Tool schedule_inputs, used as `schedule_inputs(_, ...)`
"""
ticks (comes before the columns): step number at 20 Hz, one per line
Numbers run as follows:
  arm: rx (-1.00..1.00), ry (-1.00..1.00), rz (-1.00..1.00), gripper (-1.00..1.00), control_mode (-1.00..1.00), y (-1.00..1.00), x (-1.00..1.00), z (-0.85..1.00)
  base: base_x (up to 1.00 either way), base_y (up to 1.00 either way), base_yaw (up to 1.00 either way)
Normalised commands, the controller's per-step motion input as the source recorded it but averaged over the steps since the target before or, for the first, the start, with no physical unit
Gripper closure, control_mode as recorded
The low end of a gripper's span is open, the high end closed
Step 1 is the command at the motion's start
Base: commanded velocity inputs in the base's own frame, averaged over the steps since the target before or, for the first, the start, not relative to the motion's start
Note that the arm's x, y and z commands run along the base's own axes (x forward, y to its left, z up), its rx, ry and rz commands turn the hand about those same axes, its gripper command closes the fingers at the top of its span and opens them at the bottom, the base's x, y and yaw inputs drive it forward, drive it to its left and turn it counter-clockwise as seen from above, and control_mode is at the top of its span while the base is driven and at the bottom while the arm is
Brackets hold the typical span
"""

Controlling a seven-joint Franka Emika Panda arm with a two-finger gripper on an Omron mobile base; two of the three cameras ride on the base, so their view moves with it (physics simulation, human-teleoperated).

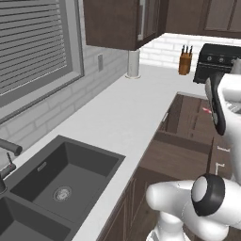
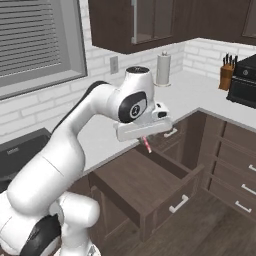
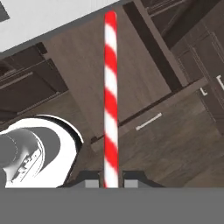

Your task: Take a straw from the drawer in front and place it inside the glass cup on the dining counter.

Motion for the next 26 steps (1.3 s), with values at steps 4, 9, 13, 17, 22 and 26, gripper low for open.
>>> schedule_inputs(4,-0.01,-0.53,0.00,1.00,-1.00,0.01,-0.51,0.18,0.00,0.00,0.00)
schedule_inputs(9,0.00,-0.38,-0.03,1.00,-1.00,0.02,-0.29,0.38,0.00,0.00,0.00)
schedule_inputs(13,-0.02,-0.02,-0.06,1.00,-1.00,0.19,-0.01,0.31,0.00,0.00,0.00)
schedule_inputs(17,-0.05,0.04,0.00,1.00,-1.00,0.19,0.00,0.20,0.00,0.00,0.00)
schedule_inputs(22,-0.03,0.00,0.01,1.00,1.00,0.06,0.00,-0.01,-0.25,0.04,0.00)
schedule_inputs(26,0.00,0.00,0.00,1.00,1.00,0.00,0.00,0.00,-0.67,-0.02,-0.27)
